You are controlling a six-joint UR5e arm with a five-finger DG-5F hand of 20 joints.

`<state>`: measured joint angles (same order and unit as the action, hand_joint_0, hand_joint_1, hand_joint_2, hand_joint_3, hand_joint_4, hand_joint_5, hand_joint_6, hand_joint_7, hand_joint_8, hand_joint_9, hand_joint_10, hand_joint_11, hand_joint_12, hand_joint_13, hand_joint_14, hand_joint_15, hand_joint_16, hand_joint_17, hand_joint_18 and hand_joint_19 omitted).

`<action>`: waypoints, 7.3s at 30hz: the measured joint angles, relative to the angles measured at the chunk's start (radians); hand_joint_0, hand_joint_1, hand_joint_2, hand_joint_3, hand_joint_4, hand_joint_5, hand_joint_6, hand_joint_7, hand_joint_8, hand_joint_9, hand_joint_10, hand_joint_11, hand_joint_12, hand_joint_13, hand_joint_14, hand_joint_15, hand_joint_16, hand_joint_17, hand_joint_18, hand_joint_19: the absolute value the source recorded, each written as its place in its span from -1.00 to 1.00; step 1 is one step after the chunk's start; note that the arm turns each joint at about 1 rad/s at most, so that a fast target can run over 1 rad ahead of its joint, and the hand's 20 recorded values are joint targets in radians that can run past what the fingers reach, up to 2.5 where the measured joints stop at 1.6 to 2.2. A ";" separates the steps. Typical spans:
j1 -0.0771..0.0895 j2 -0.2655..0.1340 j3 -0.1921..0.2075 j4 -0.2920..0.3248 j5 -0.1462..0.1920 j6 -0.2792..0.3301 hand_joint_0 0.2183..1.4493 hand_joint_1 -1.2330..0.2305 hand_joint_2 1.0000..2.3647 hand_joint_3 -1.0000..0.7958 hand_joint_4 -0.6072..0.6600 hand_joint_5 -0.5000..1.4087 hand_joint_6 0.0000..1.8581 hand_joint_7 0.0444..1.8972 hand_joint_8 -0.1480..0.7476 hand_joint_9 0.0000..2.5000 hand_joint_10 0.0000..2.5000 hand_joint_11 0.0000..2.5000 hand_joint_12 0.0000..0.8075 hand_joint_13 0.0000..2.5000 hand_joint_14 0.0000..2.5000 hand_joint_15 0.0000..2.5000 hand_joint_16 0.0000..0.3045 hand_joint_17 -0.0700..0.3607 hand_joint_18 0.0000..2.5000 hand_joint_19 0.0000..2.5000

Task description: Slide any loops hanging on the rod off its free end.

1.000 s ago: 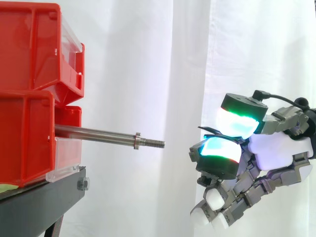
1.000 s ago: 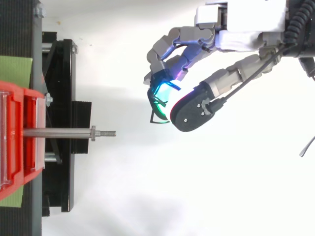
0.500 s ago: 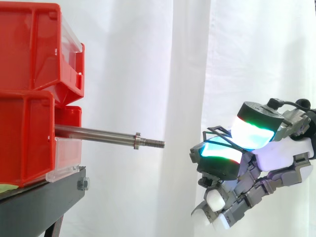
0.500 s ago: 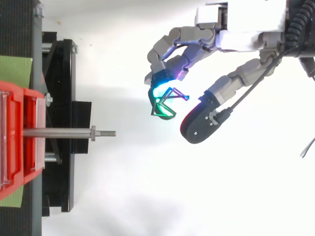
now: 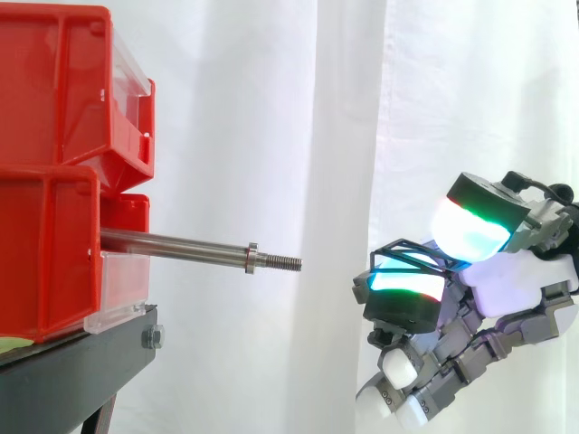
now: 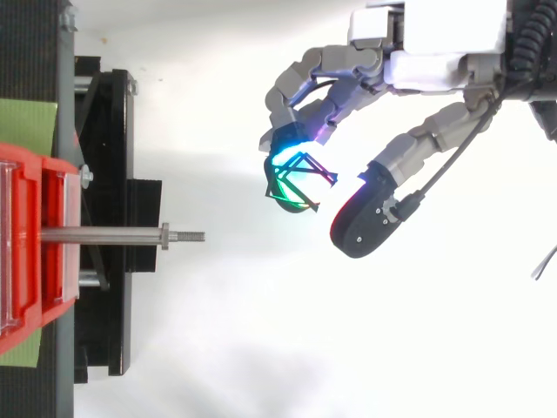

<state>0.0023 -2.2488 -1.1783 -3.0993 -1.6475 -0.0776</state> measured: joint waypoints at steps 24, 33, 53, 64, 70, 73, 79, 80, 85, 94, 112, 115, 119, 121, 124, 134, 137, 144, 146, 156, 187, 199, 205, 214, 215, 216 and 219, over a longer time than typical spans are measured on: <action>-0.002 0.000 0.000 -0.009 0.000 0.004 -0.36 -0.30 -0.99 -0.39 0.05 -0.67 -0.15 0.28 -0.17 -0.43 -1.00 -0.86 -0.44 -0.54 -1.00 -1.00 -0.76 -0.29 -0.61 -0.92; -0.002 0.000 0.000 -0.010 -0.001 0.004 -0.30 -0.43 -1.00 -0.44 0.06 -0.68 -0.13 0.27 -0.17 -0.45 -1.00 -0.87 -0.44 -0.54 -1.00 -1.00 -0.76 -0.29 -0.62 -0.93; -0.002 0.000 0.000 -0.014 0.000 0.002 -0.60 -0.21 -1.00 -0.44 0.20 -0.67 -0.12 0.18 -0.09 -0.39 -1.00 -0.86 -0.37 -0.49 -1.00 -1.00 -0.72 -0.22 -0.55 -0.93; -0.002 0.000 0.000 -0.015 -0.002 0.002 -0.53 -0.04 -1.00 -0.44 0.19 -0.66 -0.14 0.24 -0.10 -0.39 -1.00 -0.86 -0.40 -0.49 -1.00 -1.00 -0.73 -0.25 -0.56 -0.92; -0.002 0.000 0.000 -0.016 -0.003 0.002 -0.40 0.03 -1.00 -0.44 0.14 -0.66 -0.14 0.28 -0.13 -0.38 -1.00 -0.85 -0.45 -0.49 -1.00 -1.00 -0.76 -0.29 -0.57 -0.90; -0.002 0.000 0.000 -0.016 -0.003 0.002 -0.38 -0.08 -1.00 -0.44 0.12 -0.66 -0.14 0.27 -0.13 -0.39 -1.00 -0.85 -0.44 -0.49 -1.00 -1.00 -0.76 -0.29 -0.57 -0.90; -0.002 0.000 0.000 -0.018 -0.004 0.003 -0.38 -0.26 -0.99 -0.33 0.11 -0.67 -0.12 0.30 -0.12 -0.40 -1.00 -0.85 -0.44 -0.50 -1.00 -1.00 -0.76 -0.29 -0.58 -0.90; -0.002 0.000 0.000 -0.019 -0.004 0.003 -0.38 -0.26 -0.99 -0.33 0.11 -0.67 -0.12 0.30 -0.13 -0.40 -0.99 -0.85 -0.44 -0.50 -1.00 -1.00 -0.76 -0.29 -0.58 -0.90; -0.002 0.000 0.000 -0.021 -0.005 0.004 -0.38 -0.31 -0.99 -0.33 0.10 -0.68 -0.12 0.28 -0.13 -0.41 -1.00 -0.85 -0.44 -0.50 -1.00 -1.00 -0.76 -0.29 -0.58 -0.90; -0.002 0.000 0.000 -0.025 -0.005 0.005 -0.35 -0.40 -1.00 -0.43 0.11 -0.68 -0.12 0.26 -0.15 -0.42 -1.00 -0.85 -0.45 -0.50 -1.00 -1.00 -0.76 -0.29 -0.58 -0.90; -0.002 0.000 0.000 -0.025 -0.002 0.005 -0.31 -0.47 -0.97 -0.22 0.01 -0.70 -0.09 0.42 -0.16 -0.43 -1.00 -0.85 -0.45 -0.50 -1.00 -1.00 -0.76 -0.30 -0.56 -0.90; -0.002 0.000 0.000 -0.025 -0.002 0.005 -0.31 -0.48 -0.97 -0.19 0.04 -0.71 -0.08 0.40 -0.17 -0.44 -1.00 -0.85 -0.45 -0.50 -1.00 -1.00 -0.76 -0.30 -0.57 -0.90; -0.002 0.000 0.000 -0.025 -0.002 0.005 -0.37 -0.37 -0.98 -0.32 0.10 -0.71 -0.08 0.29 -0.17 -0.44 -0.99 -0.86 -0.44 -0.50 -1.00 -1.00 -0.76 -0.29 -0.58 -0.89; -0.002 0.000 0.000 -0.025 -0.002 0.005 -0.42 -0.26 -0.99 -0.35 0.13 -0.69 -0.11 0.32 -0.14 -0.42 -0.99 -0.85 -0.43 -0.51 -1.00 -1.00 -0.75 -0.28 -0.59 -0.88; -0.002 0.000 0.000 -0.025 -0.002 0.005 -0.45 -0.16 -0.98 -0.28 0.10 -0.67 -0.11 0.34 -0.12 -0.41 -1.00 -0.84 -0.42 -0.51 -1.00 -0.99 -0.75 -0.28 -0.60 -0.88; -0.001 0.000 0.000 -0.025 -0.004 0.006 -0.46 -0.24 -0.97 -0.08 0.07 -0.68 -0.11 0.34 -0.13 -0.43 -0.99 -0.85 -0.40 -0.54 -1.00 -1.00 -0.74 -0.27 -0.63 -0.88; -0.002 0.000 0.000 -0.026 -0.004 0.006 -0.46 -0.25 -0.97 -0.09 0.09 -0.68 -0.11 0.33 -0.14 -0.43 -1.00 -0.85 -0.40 -0.54 -1.00 -1.00 -0.75 -0.27 -0.64 -0.88; -0.002 0.000 0.000 -0.029 -0.005 0.010 -0.41 -0.35 -0.98 -0.26 0.11 -0.69 -0.12 0.31 -0.15 -0.44 -1.00 -0.85 -0.41 -0.55 -1.00 -1.00 -0.75 -0.28 -0.64 -0.89; -0.002 0.000 0.000 -0.030 -0.004 0.011 -0.40 -0.37 -0.99 -0.34 0.12 -0.68 -0.12 0.31 -0.15 -0.44 -1.00 -0.85 -0.41 -0.55 -1.00 -1.00 -0.75 -0.28 -0.64 -0.89; -0.002 0.000 0.000 -0.030 -0.002 0.012 -0.33 -0.44 -0.99 -0.37 0.04 -0.69 -0.12 0.35 -0.15 -0.43 -0.99 -0.85 -0.43 -0.53 -1.00 -1.00 -0.76 -0.29 -0.61 -0.90; 0.000 0.000 0.000 -0.031 -0.002 0.041 -0.45 -0.22 -0.97 -0.09 -0.02 -0.68 -0.06 0.43 -0.11 -0.34 -0.99 -0.82 -0.43 -0.52 -1.00 -0.99 -0.75 -0.28 -0.63 -0.87; -0.002 0.000 0.000 -0.032 0.000 0.040 -0.39 -0.38 -0.97 -0.19 -0.02 -0.69 -0.07 0.40 -0.15 -0.38 -0.99 -0.82 -0.43 -0.54 -1.00 -1.00 -0.76 -0.29 -0.64 -0.89; -0.002 0.000 0.000 -0.032 0.000 0.053 -0.37 -0.41 -0.98 -0.25 -0.01 -0.69 -0.08 0.39 -0.16 -0.39 -0.99 -0.82 -0.44 -0.54 -1.00 -1.00 -0.76 -0.29 -0.64 -0.89; -0.002 0.000 0.000 -0.032 0.000 0.078 -0.33 -0.43 -0.99 -0.31 -0.07 -0.70 -0.08 0.38 -0.18 -0.39 -0.99 -0.83 -0.44 -0.54 -1.00 -1.00 -0.76 -0.30 -0.64 -0.90; -0.002 0.000 0.000 -0.032 0.000 0.079 -0.33 -0.43 -0.99 -0.31 -0.08 -0.70 -0.08 0.38 -0.18 -0.39 -0.99 -0.83 -0.44 -0.54 -1.00 -1.00 -0.76 -0.30 -0.64 -0.90; -0.002 0.000 0.000 -0.032 0.000 0.081 -0.33 -0.43 -0.99 -0.31 -0.08 -0.70 -0.08 0.38 -0.18 -0.39 -0.99 -0.83 -0.44 -0.54 -1.00 -1.00 -0.76 -0.30 -0.64 -0.90; -0.002 0.000 0.000 -0.032 0.000 0.086 -0.33 -0.43 -0.99 -0.30 -0.10 -0.70 -0.08 0.38 -0.19 -0.39 -0.99 -0.83 -0.44 -0.54 -1.00 -1.00 -0.76 -0.30 -0.64 -0.90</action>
<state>0.0000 -2.2488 -1.1781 -3.1309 -1.6475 0.0085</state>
